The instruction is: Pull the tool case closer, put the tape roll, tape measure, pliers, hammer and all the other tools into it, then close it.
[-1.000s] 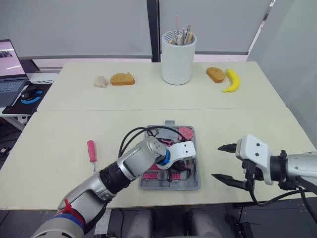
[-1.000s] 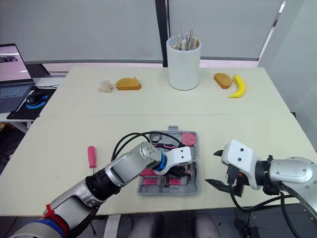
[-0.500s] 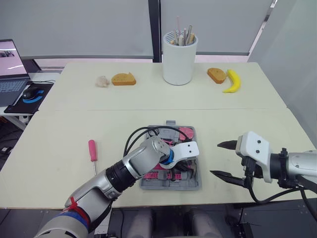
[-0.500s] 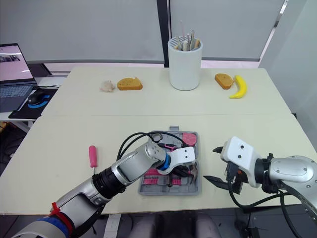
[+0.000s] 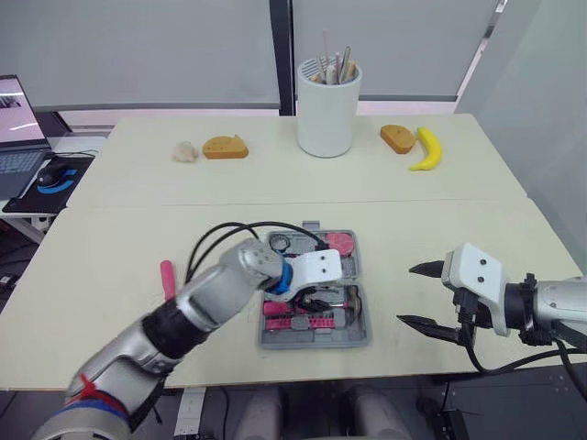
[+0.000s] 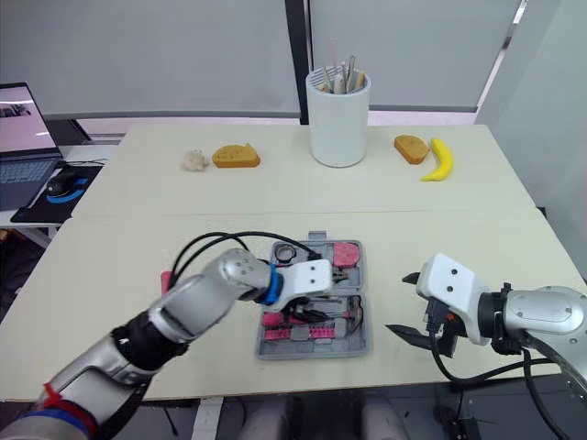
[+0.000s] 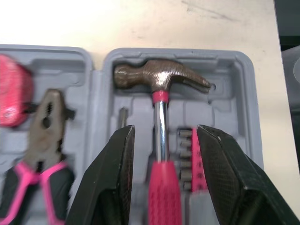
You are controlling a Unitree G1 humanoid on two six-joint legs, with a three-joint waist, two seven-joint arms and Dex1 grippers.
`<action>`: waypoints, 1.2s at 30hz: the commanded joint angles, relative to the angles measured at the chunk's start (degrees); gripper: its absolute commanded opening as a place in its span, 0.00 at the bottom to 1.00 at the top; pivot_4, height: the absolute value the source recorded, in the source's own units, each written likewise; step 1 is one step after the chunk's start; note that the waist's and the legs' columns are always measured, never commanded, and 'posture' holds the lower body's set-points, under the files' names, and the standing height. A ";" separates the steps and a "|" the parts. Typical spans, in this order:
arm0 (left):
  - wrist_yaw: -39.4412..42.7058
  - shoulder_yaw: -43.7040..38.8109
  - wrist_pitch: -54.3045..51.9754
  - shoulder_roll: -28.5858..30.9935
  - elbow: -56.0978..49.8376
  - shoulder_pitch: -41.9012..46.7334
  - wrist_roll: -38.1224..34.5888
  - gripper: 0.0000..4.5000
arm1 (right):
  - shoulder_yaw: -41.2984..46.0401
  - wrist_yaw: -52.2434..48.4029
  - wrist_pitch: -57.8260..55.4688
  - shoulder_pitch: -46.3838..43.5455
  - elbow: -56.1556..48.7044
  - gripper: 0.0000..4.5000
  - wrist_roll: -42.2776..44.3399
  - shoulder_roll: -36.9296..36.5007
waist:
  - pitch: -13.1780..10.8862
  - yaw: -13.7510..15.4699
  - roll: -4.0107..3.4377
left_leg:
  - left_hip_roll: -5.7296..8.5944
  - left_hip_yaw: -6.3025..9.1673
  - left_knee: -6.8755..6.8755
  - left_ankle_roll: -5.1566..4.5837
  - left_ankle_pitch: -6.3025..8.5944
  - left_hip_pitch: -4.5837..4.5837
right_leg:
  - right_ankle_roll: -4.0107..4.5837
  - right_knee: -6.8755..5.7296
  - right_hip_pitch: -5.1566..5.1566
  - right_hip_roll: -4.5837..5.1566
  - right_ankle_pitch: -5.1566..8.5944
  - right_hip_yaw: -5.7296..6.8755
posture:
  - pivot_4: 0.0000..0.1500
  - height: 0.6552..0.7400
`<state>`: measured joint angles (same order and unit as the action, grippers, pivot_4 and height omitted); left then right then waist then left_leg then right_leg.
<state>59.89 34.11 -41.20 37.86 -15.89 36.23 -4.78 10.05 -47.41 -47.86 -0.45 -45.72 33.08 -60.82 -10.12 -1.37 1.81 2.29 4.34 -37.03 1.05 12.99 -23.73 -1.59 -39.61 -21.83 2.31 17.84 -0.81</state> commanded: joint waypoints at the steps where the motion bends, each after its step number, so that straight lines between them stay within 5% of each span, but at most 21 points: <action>1: 2.52 -9.33 15.60 -0.56 0.76 -5.65 -5.68 0.48 | 0.55 -0.84 2.33 -0.68 0.77 1.00 -0.91 -0.40 | 0.00 0.14 0.00 | 0.00 0.00 0.00 0.00 0.00 0.00 | 0.00 0.03 0.01 0.02 0.00 0.00 | 1.00 1.00; 6: 4.64 -14.26 24.19 -3.07 6.43 -10.53 -9.17 0.44 | 0.00 -1.69 3.32 -0.89 2.38 1.00 -1.09 -0.01 | 0.00 1.04 -0.01 | 0.01 0.01 0.00 0.00 0.00 -0.02 | 0.00 0.11 0.03 0.08 0.00 0.05 | 1.00 1.00; 13: 3.28 -14.41 35.38 -6.87 15.89 -14.40 -6.28 0.01 | 0.01 -2.81 4.24 0.62 4.00 1.00 -1.92 -0.45 | 0.01 1.27 -0.01 | 0.03 -0.01 -0.01 -0.03 0.02 -0.02 | 0.00 0.11 0.04 0.07 -0.01 0.04 | 1.00 1.00; 30: 1.01 -10.29 46.86 -9.77 33.80 -16.71 5.88 0.01 | 1.75 -3.22 2.98 1.02 3.15 1.00 -1.23 -1.32 | 0.13 1.26 -0.06 | 0.03 -0.01 0.00 -0.04 0.03 0.03 | -0.01 0.09 0.08 0.06 -0.01 0.05 | 1.00 1.00; 36: 0.28 -8.68 49.71 -9.98 37.45 -16.32 8.91 0.01 | 1.82 -3.04 2.74 1.20 2.83 1.00 -1.27 -1.11 | 0.33 1.26 -0.26 | 0.02 -0.04 0.09 -0.25 0.16 0.69 | -0.02 0.39 0.82 0.06 0.00 0.03 | 1.00 1.00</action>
<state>60.44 23.07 8.81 27.75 17.95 21.12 0.28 10.08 -50.39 -45.39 1.04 -41.31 31.55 -61.38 -9.79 -0.10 1.55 2.30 4.31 -36.93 0.77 13.17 -22.96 -1.62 -39.12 -20.88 2.37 17.84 -0.78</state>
